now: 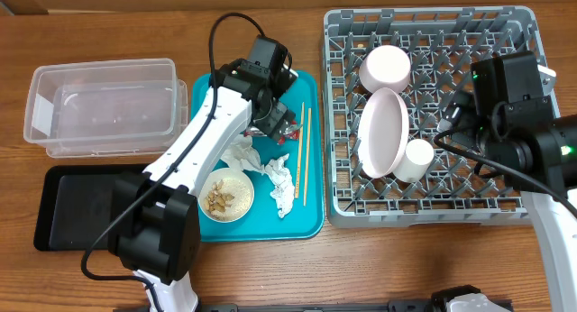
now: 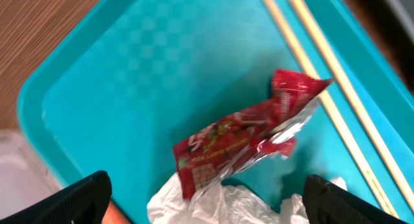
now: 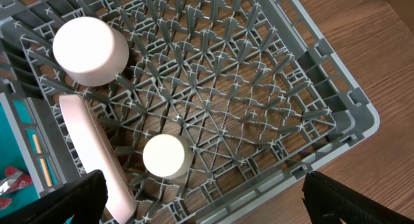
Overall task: Sort waste into correct bins and load items into the dishwasher
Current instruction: 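Close the left gripper on the red wrapper and lift it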
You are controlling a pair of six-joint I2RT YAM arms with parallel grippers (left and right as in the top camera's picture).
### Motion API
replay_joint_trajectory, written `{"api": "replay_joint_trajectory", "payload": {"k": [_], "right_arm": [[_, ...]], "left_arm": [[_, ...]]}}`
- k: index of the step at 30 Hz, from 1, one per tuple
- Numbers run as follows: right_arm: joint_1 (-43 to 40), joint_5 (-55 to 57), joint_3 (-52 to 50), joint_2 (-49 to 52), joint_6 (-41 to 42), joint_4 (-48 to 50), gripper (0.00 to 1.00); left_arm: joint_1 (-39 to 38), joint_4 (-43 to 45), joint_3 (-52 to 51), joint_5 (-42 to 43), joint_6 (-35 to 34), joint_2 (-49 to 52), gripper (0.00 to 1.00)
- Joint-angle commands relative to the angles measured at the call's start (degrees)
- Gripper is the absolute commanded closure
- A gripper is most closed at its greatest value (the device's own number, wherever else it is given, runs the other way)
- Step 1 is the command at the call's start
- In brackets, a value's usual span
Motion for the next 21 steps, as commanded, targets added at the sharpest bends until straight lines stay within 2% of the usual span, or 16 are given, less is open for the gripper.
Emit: {"api": "replay_joint_trajectory", "payload": {"k": [1, 9, 21], "right_arm": [[-0.2, -0.1, 1.1, 0.0, -0.8, 0.2, 0.0], [-0.2, -0.1, 1.1, 0.0, -0.8, 0.2, 0.0], [-0.2, -0.1, 1.1, 0.0, -0.8, 0.2, 0.0]], "left_arm": [[0.3, 0.3, -0.9, 4.9, 10.8, 0.1, 0.02], [0.3, -1.5, -1.4, 4.8, 17.9, 2.5, 0.0], [0.3, -3.8, -2.7, 6.3, 19.3, 6.7, 0.01]]}}
